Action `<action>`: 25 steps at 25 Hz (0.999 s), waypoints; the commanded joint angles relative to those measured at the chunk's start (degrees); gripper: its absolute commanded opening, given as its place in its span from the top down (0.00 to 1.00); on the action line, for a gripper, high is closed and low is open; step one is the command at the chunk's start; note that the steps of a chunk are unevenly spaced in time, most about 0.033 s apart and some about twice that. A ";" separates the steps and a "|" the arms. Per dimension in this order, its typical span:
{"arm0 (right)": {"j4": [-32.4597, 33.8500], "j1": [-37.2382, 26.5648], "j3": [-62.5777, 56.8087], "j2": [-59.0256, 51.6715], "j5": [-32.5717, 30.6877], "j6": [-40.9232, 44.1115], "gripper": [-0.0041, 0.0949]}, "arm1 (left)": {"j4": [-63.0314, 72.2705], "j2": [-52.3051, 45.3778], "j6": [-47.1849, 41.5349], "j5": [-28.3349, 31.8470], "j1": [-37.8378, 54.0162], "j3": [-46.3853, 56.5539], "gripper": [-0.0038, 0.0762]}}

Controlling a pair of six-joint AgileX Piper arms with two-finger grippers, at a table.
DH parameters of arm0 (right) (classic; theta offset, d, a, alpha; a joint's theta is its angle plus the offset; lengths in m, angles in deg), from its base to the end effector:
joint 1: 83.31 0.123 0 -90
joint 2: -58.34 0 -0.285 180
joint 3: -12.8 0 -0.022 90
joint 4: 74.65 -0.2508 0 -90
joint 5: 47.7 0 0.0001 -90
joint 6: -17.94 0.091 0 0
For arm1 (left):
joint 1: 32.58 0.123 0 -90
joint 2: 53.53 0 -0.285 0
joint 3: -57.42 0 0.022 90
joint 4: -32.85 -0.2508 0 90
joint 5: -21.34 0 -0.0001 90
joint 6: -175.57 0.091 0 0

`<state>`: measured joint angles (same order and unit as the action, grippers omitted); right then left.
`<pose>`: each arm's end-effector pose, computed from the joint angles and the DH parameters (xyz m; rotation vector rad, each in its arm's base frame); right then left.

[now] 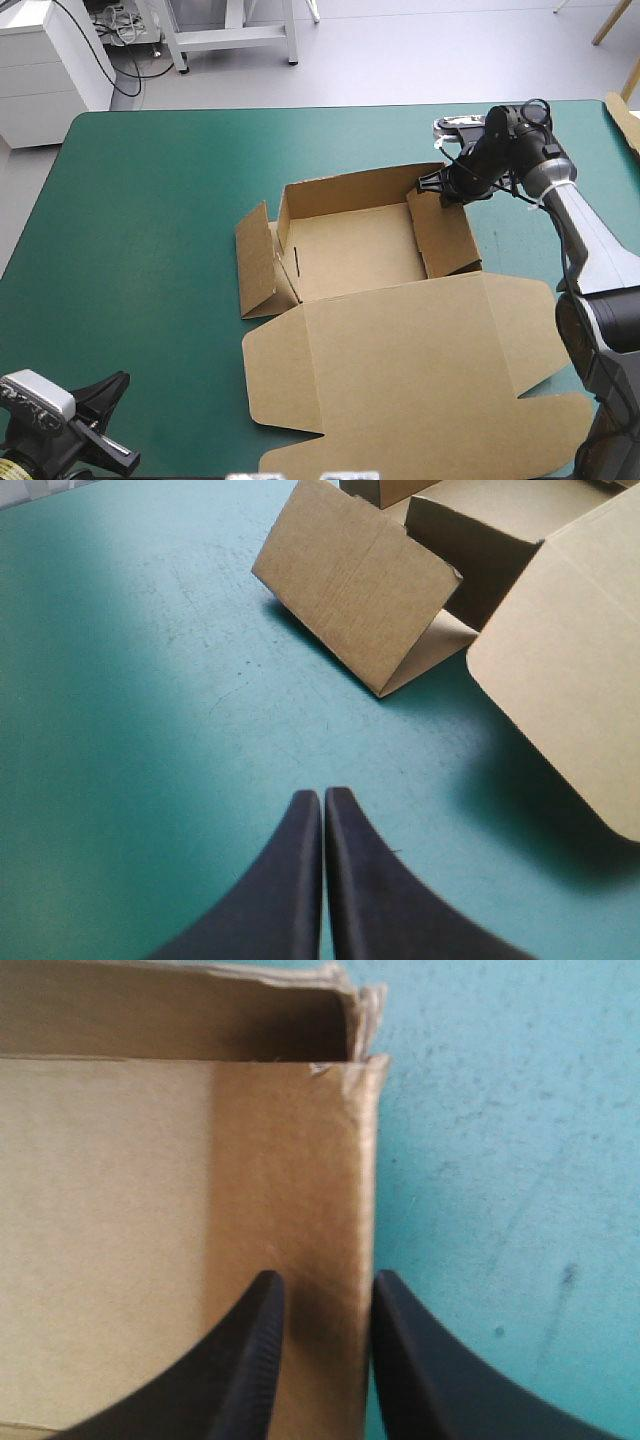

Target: Fold the box

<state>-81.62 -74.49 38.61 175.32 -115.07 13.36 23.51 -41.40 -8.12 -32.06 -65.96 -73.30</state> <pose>0.4073 0.0735 0.3097 -0.2876 2.7512 0.1870 0.0175 0.0027 0.2848 0.5256 1.9302 -0.2231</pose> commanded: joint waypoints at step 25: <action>1.83 -0.06 -8.31 -22.39 0.43 -1.40 0.39 | -0.31 0.77 -0.58 3.85 0.09 -1.38 0.96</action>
<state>-80.06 -74.49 31.69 152.89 -117.16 12.52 23.56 -41.40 -8.12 -32.12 -65.96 -73.30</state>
